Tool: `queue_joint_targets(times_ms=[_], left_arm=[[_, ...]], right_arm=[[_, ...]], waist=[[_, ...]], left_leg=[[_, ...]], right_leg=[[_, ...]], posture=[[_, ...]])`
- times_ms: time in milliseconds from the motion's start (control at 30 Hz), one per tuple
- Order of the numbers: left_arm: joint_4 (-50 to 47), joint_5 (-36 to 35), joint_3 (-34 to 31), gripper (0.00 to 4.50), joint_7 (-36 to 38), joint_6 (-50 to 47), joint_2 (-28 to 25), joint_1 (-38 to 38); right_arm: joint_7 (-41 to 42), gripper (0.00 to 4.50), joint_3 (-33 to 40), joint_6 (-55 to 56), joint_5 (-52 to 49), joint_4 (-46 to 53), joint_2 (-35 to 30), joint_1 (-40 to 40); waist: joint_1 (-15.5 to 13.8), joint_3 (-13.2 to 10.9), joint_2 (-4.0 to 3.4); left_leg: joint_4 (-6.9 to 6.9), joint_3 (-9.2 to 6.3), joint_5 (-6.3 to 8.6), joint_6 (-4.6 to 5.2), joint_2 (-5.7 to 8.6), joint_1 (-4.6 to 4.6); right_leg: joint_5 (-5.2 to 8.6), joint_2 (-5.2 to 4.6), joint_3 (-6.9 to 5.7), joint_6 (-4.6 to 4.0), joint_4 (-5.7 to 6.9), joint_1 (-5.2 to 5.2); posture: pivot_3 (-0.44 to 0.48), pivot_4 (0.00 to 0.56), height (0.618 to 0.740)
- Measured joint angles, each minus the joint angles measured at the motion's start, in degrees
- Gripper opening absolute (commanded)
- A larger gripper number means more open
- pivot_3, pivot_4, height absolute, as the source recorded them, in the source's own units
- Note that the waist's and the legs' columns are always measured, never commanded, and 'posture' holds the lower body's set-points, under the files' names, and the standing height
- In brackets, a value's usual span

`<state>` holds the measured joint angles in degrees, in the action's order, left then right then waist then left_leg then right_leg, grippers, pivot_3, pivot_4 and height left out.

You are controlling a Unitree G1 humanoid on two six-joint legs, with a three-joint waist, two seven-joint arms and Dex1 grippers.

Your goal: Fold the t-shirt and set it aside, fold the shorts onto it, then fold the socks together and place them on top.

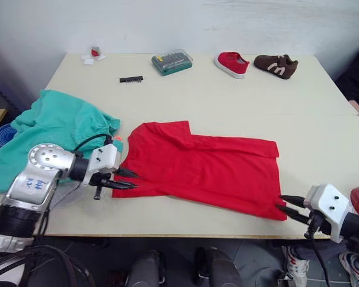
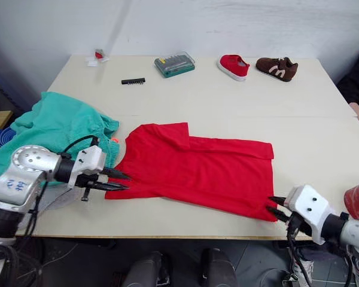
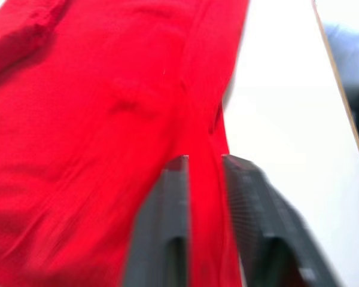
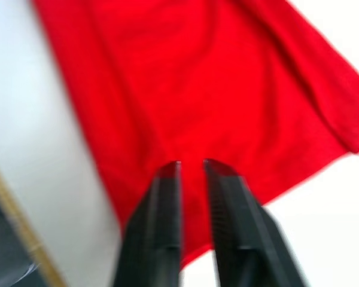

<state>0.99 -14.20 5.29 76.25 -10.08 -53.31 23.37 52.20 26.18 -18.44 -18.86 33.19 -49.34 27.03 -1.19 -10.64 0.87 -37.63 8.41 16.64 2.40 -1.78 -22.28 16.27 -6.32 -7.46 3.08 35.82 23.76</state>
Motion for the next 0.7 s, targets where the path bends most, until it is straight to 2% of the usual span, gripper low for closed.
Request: queue_joint_targets(times_ms=[133, 167, 333, 367, 433, 567, 633, 700], left_arm=[[3.0, 5.4, 1.4, 3.42, -1.6, 6.7, -0.3, -2.2], [4.0, 6.5, 1.7, 3.70, -2.5, 7.7, -0.1, -2.3], [4.9, 8.7, 1.7, 3.70, -5.8, 8.6, 2.2, -2.1], [5.0, 8.8, 1.8, 3.74, -6.0, 8.9, 2.3, -2.0], [5.3, 8.9, 1.8, 3.74, -6.1, 9.0, 2.3, -1.9], [6.6, 9.3, 1.9, 3.74, -6.2, 9.8, 2.5, -1.3], [6.8, 9.9, 2.0, 3.74, -6.4, 10.7, 2.7, -1.1], [7.1, 10.0, 2.0, 3.34, -6.4, 10.8, 3.0, -1.1]], right_arm=[[-0.4, 3.41, -2.5, 3.0, 5.5, 0.0, -0.4, 0.7], [-0.8, 3.41, -3.5, 3.2, 6.2, 0.0, -0.3, 0.4], [-2.2, 3.41, -6.2, 2.9, 8.1, -0.1, 0.4, -1.9], [-2.3, 3.00, -6.9, 3.0, 8.7, -0.3, 0.4, -2.0], [-2.4, 2.49, -8.4, 3.3, 9.9, -1.5, 0.3, -2.2], [-3.1, 2.49, -10.9, 3.9, 12.3, -4.3, 0.4, -3.0], [-3.3, 2.15, -11.7, 4.6, 13.2, -4.8, 0.4, -3.8], [-3.3, 1.58, -12.5, 5.4, 13.7, -5.1, 0.4, -3.8]], waist=[[-0.1, 0.0, 0.00], [-0.1, 0.0, 0.00], [-0.2, 0.0, 0.00], [-0.2, 0.0, 0.00], [-0.2, 0.0, 0.00], [-0.2, 0.0, -0.01], [-0.2, 0.0, 0.00], [-0.2, 0.0, 0.00]], left_leg=[[0.01, 0.01, 0.16, -0.21, -0.01, -0.03], [0.01, 0.01, 0.16, -0.21, -0.01, -0.03], [0.08, 0.00, 0.18, -0.17, 0.00, -0.04], [0.12, 0.00, 0.18, -0.17, 0.01, -0.03], [0.18, 0.00, 0.12, -0.13, 0.01, -0.02], [0.19, 0.00, 0.04, -0.05, 0.03, 0.02], [0.19, 0.00, 0.09, -0.20, 0.02, 0.14], [0.20, 0.00, 0.07, -0.20, 0.01, 0.17]], right_leg=[[-0.01, 0.00, 0.00, 0.00, -0.19, -0.02], [-0.01, -0.01, 0.01, 0.00, -0.21, -0.03], [-0.01, -0.03, 0.01, 0.01, -0.25, 0.00], [-0.01, -0.03, 0.00, 0.01, -0.24, -0.01], [-0.01, -0.03, -0.04, 0.01, -0.24, 0.00], [-0.01, -0.03, -0.04, 0.01, -0.20, -0.02], [-0.02, -0.03, -0.04, -0.01, -0.21, -0.13], [-0.02, -0.03, -0.02, -0.02, -0.27, -0.17]], posture=[[0.000, 0.150, 0.740], [0.000, 0.150, 0.740], [0.000, 0.150, 0.740], [0.000, 0.150, 0.740], [0.000, 0.150, 0.740], [0.000, 0.150, 0.740], [0.000, 0.150, 0.740], [0.000, 0.150, 0.740]])
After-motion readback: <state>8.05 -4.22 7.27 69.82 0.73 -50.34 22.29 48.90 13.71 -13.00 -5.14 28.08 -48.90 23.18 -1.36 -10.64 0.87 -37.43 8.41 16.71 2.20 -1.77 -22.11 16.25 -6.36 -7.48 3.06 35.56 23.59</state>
